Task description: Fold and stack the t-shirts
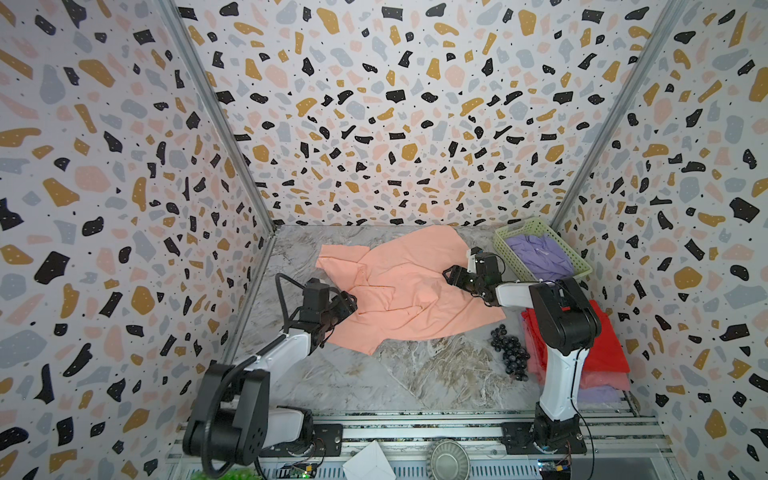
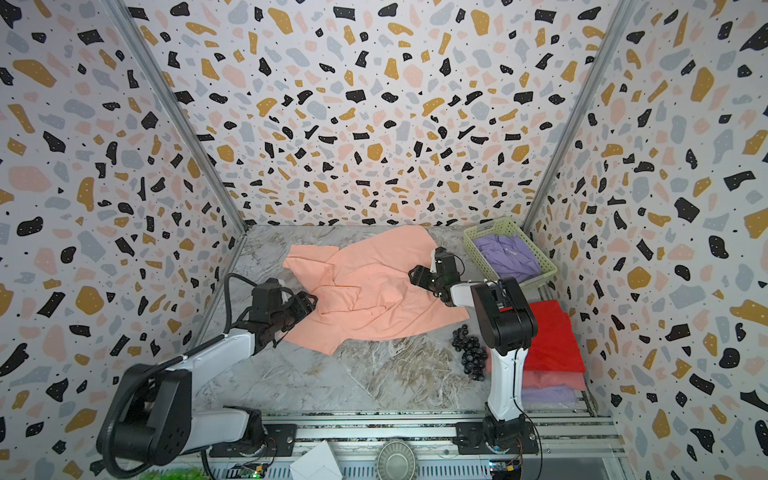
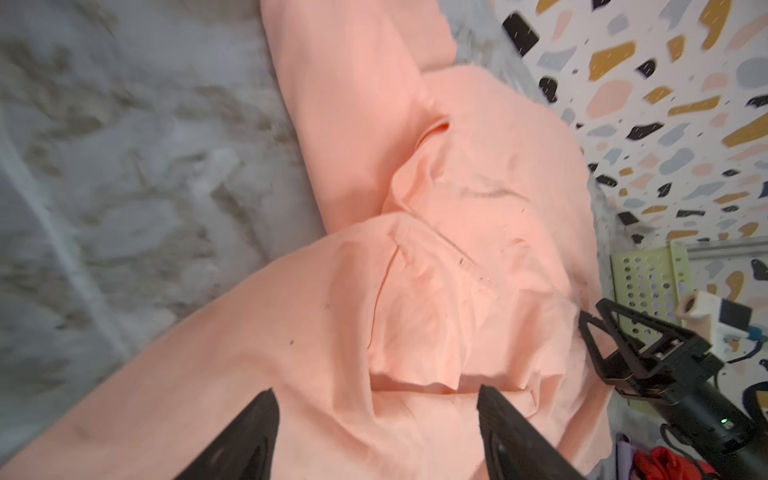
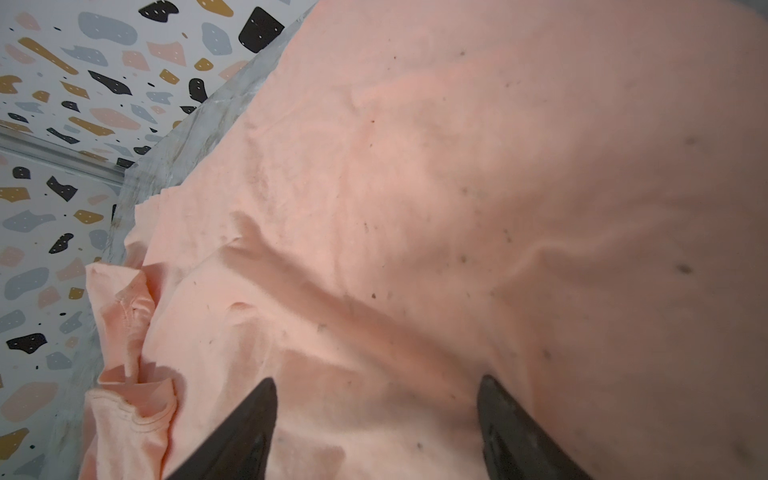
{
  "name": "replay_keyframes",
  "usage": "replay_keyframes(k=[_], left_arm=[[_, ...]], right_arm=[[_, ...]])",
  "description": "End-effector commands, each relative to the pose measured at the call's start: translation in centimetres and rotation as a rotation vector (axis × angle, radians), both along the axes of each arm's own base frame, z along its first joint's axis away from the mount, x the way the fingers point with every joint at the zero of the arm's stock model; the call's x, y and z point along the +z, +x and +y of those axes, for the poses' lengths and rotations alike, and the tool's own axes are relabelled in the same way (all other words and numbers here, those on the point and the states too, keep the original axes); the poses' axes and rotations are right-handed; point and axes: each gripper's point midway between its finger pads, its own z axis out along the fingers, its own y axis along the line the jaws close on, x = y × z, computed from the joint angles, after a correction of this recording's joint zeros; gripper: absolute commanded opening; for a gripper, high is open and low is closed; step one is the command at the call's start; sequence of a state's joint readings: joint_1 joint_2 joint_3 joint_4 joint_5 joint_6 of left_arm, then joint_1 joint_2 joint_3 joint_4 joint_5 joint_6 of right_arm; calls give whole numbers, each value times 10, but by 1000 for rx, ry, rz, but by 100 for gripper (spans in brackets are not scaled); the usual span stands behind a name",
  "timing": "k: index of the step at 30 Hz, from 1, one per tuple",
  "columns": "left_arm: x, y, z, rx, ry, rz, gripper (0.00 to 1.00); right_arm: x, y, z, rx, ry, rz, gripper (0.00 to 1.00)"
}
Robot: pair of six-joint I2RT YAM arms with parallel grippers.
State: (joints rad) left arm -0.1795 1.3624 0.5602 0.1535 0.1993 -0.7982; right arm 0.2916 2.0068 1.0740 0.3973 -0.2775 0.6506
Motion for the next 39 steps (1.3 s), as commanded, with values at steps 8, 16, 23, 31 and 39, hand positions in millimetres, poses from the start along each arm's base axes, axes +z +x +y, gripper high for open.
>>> replay_keyframes(k=[8, 16, 23, 31, 39], left_arm=[[-41, 7, 10, 68, 72, 48, 76], [-85, -65, 56, 225, 138, 199, 77], [-50, -128, 65, 313, 40, 152, 77], [46, -93, 25, 106, -83, -103, 77], [69, -14, -9, -115, 11, -145, 81]], right_arm=[[-24, -24, -36, -95, -42, 121, 76], [-37, -37, -62, -174, -44, 175, 76], [-38, -35, -67, -188, -61, 187, 74], [-3, -31, -41, -90, 13, 89, 74], [64, -21, -13, 27, 24, -88, 76]])
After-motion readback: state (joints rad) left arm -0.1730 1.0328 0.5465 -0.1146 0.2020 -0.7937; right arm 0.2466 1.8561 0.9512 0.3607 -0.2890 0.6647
